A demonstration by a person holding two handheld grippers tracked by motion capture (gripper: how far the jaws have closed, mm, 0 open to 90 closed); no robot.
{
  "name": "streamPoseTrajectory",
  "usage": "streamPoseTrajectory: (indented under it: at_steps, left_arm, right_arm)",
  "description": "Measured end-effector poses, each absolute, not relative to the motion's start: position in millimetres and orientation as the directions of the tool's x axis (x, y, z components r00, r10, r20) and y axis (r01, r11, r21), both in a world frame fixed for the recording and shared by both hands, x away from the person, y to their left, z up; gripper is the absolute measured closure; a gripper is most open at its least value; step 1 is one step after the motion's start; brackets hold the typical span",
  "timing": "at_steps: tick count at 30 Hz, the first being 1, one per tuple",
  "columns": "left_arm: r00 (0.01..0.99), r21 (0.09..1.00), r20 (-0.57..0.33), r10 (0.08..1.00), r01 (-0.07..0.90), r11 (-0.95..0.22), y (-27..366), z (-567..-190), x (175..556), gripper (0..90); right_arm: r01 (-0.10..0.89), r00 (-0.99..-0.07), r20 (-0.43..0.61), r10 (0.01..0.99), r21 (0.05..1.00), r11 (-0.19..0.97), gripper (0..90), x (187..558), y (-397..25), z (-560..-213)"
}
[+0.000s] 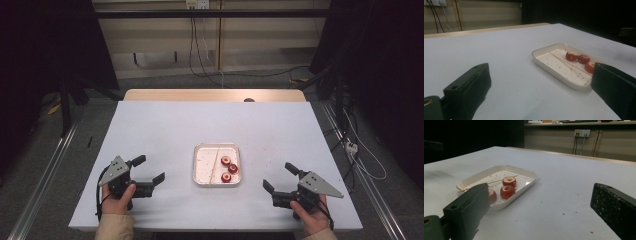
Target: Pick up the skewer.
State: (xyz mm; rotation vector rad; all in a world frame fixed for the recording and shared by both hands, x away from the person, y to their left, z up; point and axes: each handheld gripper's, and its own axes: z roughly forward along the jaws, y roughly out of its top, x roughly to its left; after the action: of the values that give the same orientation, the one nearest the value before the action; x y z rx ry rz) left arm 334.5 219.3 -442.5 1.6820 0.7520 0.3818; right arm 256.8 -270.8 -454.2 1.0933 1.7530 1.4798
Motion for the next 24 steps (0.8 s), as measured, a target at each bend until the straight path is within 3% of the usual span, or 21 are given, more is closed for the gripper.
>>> streamPoseTrajectory:
  at_steps: [24]
  left_arm:
    - [0.767,0.960,-0.163,0.621,0.269,-0.079,193.4,-434.9,338.2,2.4]
  right_arm:
    - [0.200,-0.492,0.062,0.868,0.979,0.043,2.1,256.4,-271.0,-451.7]
